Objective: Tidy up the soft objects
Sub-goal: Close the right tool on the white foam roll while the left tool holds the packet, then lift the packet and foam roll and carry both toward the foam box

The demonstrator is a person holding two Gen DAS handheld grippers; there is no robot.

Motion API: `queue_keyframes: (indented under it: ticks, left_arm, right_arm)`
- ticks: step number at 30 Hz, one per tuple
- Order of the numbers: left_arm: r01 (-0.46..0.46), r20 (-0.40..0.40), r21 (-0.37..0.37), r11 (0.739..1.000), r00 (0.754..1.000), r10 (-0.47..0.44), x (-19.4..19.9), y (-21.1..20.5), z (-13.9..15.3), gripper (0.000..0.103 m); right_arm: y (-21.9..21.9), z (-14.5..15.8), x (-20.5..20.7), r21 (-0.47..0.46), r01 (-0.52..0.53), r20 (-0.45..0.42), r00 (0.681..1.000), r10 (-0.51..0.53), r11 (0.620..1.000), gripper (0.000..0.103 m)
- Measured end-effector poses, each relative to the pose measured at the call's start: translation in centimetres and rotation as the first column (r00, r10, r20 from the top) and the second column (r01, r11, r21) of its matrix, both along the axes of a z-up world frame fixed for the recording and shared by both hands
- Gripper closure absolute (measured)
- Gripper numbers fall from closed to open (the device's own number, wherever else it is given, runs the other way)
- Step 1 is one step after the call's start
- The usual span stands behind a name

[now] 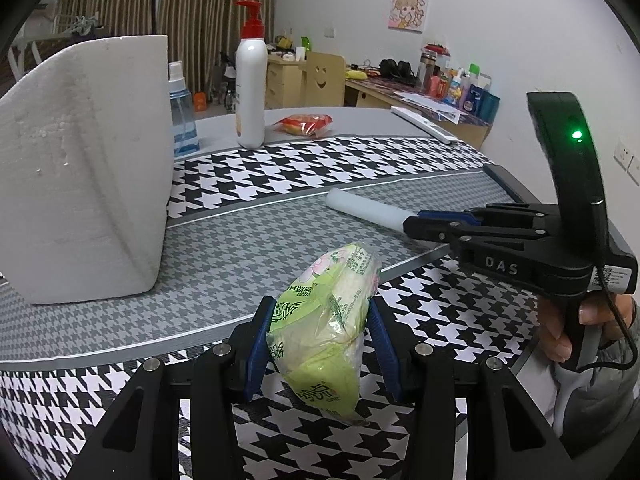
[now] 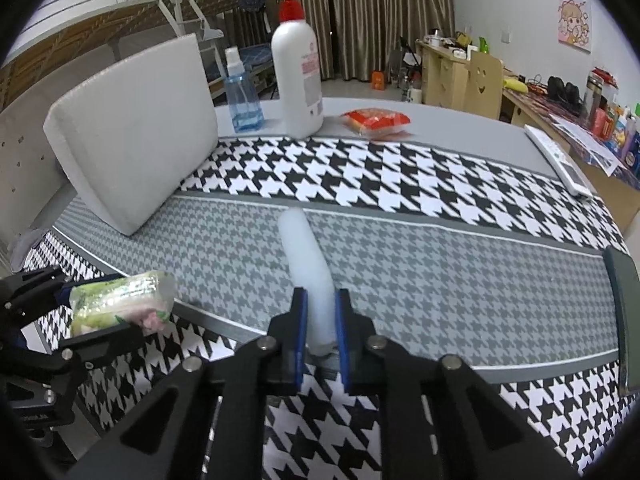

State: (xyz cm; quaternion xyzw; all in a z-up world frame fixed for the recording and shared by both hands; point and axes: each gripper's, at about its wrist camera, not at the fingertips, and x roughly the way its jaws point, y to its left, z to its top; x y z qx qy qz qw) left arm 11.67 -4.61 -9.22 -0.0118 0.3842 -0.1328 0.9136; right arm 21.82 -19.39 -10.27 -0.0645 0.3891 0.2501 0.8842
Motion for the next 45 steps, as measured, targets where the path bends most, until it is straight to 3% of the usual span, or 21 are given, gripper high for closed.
queue_keyframes:
  ticks: [45]
  left_arm:
    - [-0.051, 0.146, 0.01, 0.999, 0.988, 0.049, -2.6, 2.6, 4.3, 0.055]
  right_arm:
    - [0.5, 5.6, -4.0, 0.136, 0.001, 0.131, 0.991, -0.019, 0.991, 0.086]
